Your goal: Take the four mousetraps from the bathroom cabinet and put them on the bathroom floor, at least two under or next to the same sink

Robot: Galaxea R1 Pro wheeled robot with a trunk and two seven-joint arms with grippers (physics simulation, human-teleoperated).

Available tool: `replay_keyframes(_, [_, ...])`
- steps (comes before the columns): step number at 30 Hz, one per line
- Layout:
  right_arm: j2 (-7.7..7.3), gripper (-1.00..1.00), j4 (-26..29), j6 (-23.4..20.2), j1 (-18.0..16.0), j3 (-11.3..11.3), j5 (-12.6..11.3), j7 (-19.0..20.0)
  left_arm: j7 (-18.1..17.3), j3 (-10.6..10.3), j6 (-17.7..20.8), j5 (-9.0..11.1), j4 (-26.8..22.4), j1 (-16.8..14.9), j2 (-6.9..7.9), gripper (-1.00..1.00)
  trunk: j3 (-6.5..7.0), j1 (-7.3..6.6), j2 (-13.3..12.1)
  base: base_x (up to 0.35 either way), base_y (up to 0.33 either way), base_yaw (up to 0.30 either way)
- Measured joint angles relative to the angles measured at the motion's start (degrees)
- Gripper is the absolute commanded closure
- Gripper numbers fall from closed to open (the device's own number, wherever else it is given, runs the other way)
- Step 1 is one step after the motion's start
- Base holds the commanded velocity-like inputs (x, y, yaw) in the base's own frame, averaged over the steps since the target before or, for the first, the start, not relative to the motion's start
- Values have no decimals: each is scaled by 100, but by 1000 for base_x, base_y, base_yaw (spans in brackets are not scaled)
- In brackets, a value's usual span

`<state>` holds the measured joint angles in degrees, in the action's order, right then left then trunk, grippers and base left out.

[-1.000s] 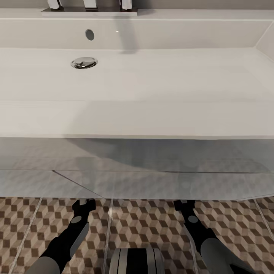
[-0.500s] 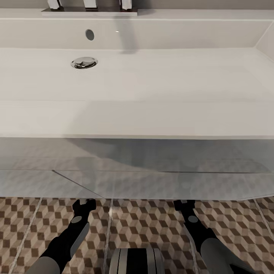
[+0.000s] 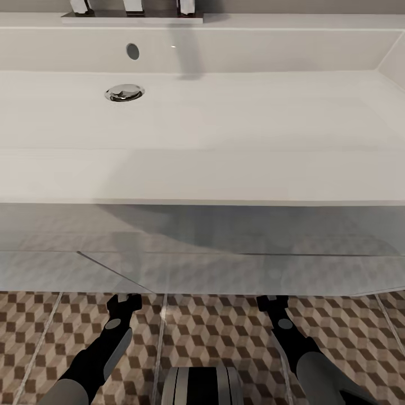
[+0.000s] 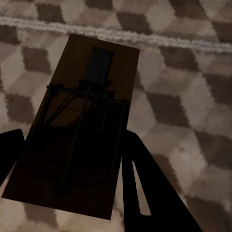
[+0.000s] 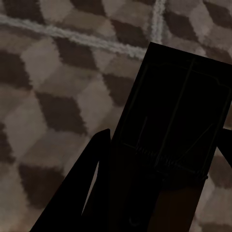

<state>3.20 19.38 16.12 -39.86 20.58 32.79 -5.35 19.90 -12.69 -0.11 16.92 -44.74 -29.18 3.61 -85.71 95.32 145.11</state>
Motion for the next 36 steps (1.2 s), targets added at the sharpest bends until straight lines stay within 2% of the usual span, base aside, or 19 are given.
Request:
replay_keyframes(26, [0,100,0,0,0,0,0,-1,12,-2,17,-14,-164,-1,7,100,0,0,0,0,0,0])
replay_keyframes(30, [0,100,0,0,0,0,0,-1,100,-2,18,-9,-161,0,2,100,0,0,0,0,0,0])
replay_keyframes(31, [0,100,0,0,0,0,0,-1,116,-2,18,-8,-161,1,1,-100,0,0,0,0,0,0])
replay_keyframes(32, [0,-100,0,0,0,0,0,-2,132,-2,19,-9,-161,-2,0,-100,0,0,0,0,0,0])
replay_keyframes(36, [0,-100,0,3,0,3,-7,16,170,-2,19,-7,-161,0,-2,-100,0,0,0,0,0,0])
